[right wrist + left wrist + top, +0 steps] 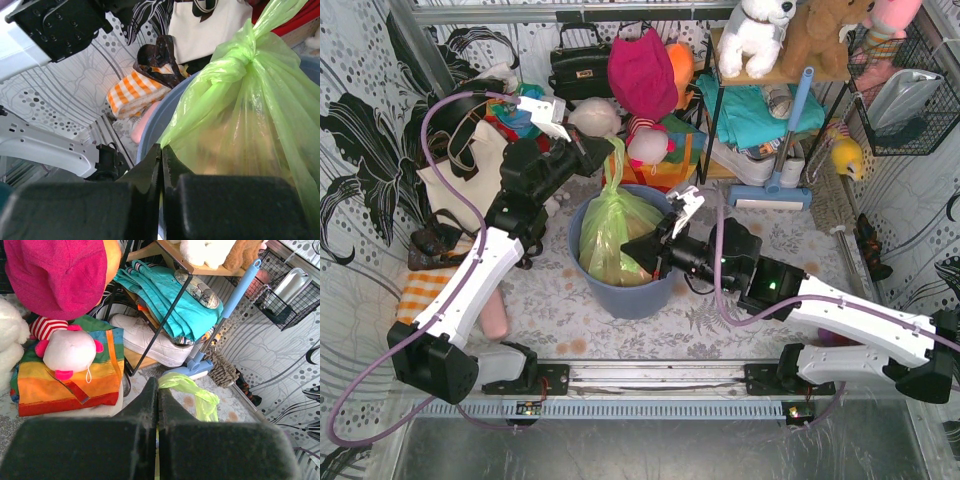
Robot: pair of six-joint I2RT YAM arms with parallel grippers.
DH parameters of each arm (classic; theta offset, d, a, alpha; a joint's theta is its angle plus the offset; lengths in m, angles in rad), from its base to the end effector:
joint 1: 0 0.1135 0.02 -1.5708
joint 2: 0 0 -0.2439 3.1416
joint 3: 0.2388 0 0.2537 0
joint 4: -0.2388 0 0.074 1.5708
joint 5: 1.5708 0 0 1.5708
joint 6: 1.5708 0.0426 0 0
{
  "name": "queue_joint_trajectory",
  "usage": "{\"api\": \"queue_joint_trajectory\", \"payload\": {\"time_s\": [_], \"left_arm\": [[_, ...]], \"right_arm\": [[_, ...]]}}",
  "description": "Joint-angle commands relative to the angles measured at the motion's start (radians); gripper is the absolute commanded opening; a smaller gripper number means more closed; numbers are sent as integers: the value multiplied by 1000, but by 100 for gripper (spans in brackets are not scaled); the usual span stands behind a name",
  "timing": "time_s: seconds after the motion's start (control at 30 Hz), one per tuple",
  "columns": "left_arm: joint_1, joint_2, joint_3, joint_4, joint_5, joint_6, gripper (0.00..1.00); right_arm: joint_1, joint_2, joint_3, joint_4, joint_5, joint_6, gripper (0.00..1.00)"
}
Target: Tie the trash bag
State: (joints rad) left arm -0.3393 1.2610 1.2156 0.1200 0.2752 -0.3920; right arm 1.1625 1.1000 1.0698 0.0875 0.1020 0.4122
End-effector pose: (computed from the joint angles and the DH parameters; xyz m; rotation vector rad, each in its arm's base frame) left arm 0.2878 -0.1139 0.4031 0.1884 1.5395 -0.7894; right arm 0.1127 0.2495 0.3901 -0.5158 1.5506 1.1656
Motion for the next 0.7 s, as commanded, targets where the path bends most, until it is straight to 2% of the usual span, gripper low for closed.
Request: {"api": "queue_joint_trajectory", "payload": {"time_s": [0.0, 0.17, 0.33, 0.43, 0.53, 0.67], "left_arm": [[7, -14, -1, 62, 9, -4, 0], [8, -3, 8, 63, 5, -1, 0], [7, 61, 99, 37, -26, 30, 0], [7, 119, 183, -3, -32, 49, 0], [8, 157, 207, 4, -42, 49, 0], [7, 189, 178, 14, -43, 40, 0]], "right_arm": [[-1, -34, -34, 92, -3, 19, 0], [-13, -45, -86, 271, -168, 23, 0], [-44, -10, -39, 410, -469, 63, 0], [-43, 19, 21, 439, -642, 102, 0], [-43, 28, 27, 459, -717, 146, 0], [-43, 19, -44, 421, -694, 155, 0]]}}
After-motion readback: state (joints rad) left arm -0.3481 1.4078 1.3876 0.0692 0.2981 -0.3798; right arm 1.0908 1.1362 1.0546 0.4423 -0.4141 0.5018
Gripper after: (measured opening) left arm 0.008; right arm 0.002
